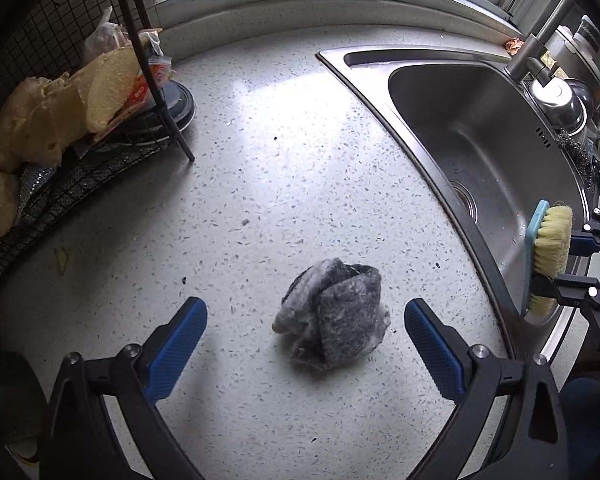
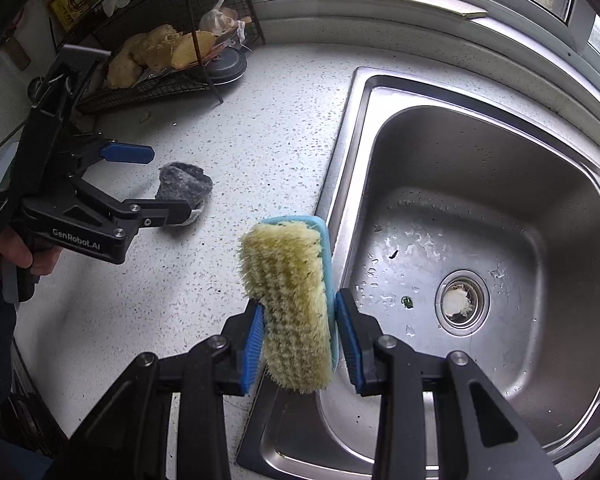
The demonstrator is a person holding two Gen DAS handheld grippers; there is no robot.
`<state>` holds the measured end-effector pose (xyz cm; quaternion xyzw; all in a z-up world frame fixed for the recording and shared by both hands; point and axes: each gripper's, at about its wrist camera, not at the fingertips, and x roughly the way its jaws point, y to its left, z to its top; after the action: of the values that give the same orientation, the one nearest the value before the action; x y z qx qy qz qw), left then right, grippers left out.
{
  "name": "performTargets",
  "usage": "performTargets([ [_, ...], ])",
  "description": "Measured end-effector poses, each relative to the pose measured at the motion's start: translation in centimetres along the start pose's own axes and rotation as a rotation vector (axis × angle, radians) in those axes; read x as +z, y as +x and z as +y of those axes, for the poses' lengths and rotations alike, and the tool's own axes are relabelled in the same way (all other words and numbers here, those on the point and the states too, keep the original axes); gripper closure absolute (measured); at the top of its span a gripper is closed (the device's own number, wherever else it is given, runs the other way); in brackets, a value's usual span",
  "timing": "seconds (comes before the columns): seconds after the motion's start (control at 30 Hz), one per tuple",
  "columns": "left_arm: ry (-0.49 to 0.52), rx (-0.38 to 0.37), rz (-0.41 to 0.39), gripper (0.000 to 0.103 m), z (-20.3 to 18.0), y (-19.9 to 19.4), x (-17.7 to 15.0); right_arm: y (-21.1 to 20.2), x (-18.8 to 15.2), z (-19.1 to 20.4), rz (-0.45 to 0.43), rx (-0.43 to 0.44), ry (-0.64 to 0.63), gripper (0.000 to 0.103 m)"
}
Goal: Collect trash
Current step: 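Grasp the grey sponge pad with the left tool while the right tool holds the brush, then carry brush and sponge pad down toward the red bin with both tools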
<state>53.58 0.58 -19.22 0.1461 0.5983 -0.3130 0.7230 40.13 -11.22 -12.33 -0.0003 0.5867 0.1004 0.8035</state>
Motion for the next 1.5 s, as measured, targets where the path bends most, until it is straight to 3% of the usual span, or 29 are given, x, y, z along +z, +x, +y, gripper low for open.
performTargets([
  [0.13, -0.005, -0.03, 0.014, 0.033, 0.0, 0.8, 0.2, 0.1, 0.1, -0.1, 0.001, 0.0, 0.015, 0.07],
  [0.27, 0.032, -0.047, 0.026, 0.048, -0.8, 1.0, 0.0, 0.3, 0.1, -0.3, 0.003, -0.001, 0.019, 0.07],
  [0.3, 0.037, -0.051, 0.026, 0.057, -1.0, 1.0, 0.0, 0.3, 0.1, -0.3, 0.003, 0.0, 0.018, 0.07],
  [0.5, 0.001, -0.064, 0.011, 0.071, -0.5, 0.0, -1.0, 0.4, 0.2, -0.2, 0.002, 0.0, -0.001, 0.07],
  [0.8, -0.04, -0.052, -0.007, 0.074, -2.9, -4.3, -5.2, -0.3, -0.3, -0.3, -0.014, 0.054, -0.026, 0.07],
  [1.03, -0.11, -0.007, -0.051, 0.074, -6.5, -8.6, -9.1, -2.7, -2.1, 1.1, -0.037, 0.081, -0.149, 0.07],
  [1.23, -0.197, 0.046, -0.095, 0.074, -10.1, -12.3, -13.3, -4.8, -5.2, 1.8, -0.048, 0.114, -0.258, 0.07],
  [1.5, -0.288, 0.104, -0.129, 0.074, -17.2, -14.2, -17.9, -7.2, -10.4, 1.7, -0.057, 0.179, -0.373, 0.07],
])
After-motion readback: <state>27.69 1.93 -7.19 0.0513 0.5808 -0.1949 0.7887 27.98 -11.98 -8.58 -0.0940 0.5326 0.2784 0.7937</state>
